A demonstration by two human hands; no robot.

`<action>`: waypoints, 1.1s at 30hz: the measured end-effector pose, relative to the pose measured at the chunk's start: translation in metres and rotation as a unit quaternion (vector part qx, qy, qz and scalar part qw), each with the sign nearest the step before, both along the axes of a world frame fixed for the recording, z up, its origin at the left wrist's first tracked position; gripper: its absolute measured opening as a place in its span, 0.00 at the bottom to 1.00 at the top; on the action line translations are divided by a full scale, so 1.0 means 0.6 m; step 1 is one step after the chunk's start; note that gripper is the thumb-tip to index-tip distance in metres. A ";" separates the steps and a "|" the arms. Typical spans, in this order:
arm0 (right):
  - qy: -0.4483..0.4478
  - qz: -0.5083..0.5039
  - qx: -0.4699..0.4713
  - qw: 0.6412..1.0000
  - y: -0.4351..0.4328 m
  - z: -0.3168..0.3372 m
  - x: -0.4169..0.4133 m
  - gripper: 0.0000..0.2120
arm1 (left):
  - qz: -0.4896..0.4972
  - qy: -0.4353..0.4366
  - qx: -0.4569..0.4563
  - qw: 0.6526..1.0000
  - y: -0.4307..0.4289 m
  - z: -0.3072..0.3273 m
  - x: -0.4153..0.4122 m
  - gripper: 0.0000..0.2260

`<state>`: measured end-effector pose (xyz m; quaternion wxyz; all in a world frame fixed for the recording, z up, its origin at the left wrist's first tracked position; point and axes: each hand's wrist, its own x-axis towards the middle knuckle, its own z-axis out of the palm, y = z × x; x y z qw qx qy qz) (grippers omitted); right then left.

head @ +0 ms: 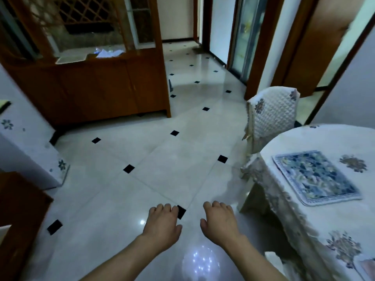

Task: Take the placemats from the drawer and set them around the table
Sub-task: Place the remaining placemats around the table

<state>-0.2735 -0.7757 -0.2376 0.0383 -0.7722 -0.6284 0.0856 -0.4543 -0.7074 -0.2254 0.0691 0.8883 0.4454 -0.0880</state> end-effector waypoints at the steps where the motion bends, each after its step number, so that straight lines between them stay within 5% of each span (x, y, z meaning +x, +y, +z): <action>1: 0.001 -0.021 0.002 1.000 0.016 0.000 0.024 0.15 | -0.021 0.001 -0.001 1.000 0.028 0.000 0.029 0.17; 10: -0.005 -0.251 -0.048 0.967 0.116 -0.007 0.237 0.16 | -0.227 -0.015 0.003 0.974 0.258 -0.016 0.324 0.17; 22: 0.041 -0.544 -0.057 0.836 0.079 -0.026 0.440 0.17 | -0.492 -0.018 0.004 0.870 0.356 -0.010 0.717 0.17; 26: 0.066 -0.590 -0.061 0.802 0.048 -0.063 0.539 0.16 | -0.519 -0.003 0.011 0.854 0.348 -0.046 0.847 0.17; 33: 0.161 -0.660 -0.056 0.731 0.004 -0.152 0.696 0.15 | -0.477 0.046 -0.018 0.878 0.342 -0.119 1.030 0.17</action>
